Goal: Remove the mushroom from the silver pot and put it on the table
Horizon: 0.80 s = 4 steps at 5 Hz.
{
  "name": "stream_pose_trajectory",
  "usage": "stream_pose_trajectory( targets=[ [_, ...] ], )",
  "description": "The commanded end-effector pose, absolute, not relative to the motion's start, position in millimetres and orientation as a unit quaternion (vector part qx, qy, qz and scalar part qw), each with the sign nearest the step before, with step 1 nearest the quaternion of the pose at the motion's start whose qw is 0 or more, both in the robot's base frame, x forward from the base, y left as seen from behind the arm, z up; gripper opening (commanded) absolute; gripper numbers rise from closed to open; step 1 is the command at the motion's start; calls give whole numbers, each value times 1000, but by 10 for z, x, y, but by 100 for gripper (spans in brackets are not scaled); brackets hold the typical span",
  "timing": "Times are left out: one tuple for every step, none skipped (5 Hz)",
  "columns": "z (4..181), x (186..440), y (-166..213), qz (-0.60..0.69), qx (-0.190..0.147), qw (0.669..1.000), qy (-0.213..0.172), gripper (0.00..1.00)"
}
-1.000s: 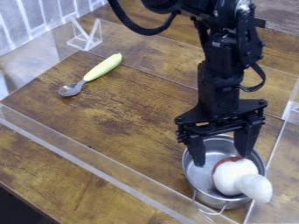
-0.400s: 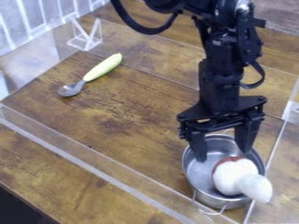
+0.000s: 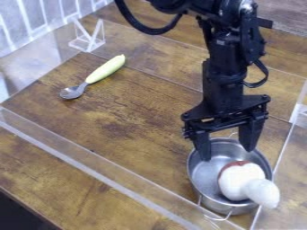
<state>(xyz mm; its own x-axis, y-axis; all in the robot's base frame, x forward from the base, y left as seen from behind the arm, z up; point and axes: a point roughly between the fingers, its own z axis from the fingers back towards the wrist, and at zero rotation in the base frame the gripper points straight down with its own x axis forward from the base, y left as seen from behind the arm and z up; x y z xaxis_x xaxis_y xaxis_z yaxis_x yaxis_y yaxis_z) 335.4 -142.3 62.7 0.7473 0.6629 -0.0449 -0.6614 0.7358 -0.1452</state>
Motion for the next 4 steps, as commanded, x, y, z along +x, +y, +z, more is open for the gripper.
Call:
stream_pose_trajectory(
  targets=[
    [797,3493,-1399,361,-91,928,-30,100],
    [788,3509,-1392,364,-89,927,-32,100],
    [721,3501,-1443,361,-81,929,-29,100],
    [657,3489,-1500,358,-74,931,-27,100]
  ],
)
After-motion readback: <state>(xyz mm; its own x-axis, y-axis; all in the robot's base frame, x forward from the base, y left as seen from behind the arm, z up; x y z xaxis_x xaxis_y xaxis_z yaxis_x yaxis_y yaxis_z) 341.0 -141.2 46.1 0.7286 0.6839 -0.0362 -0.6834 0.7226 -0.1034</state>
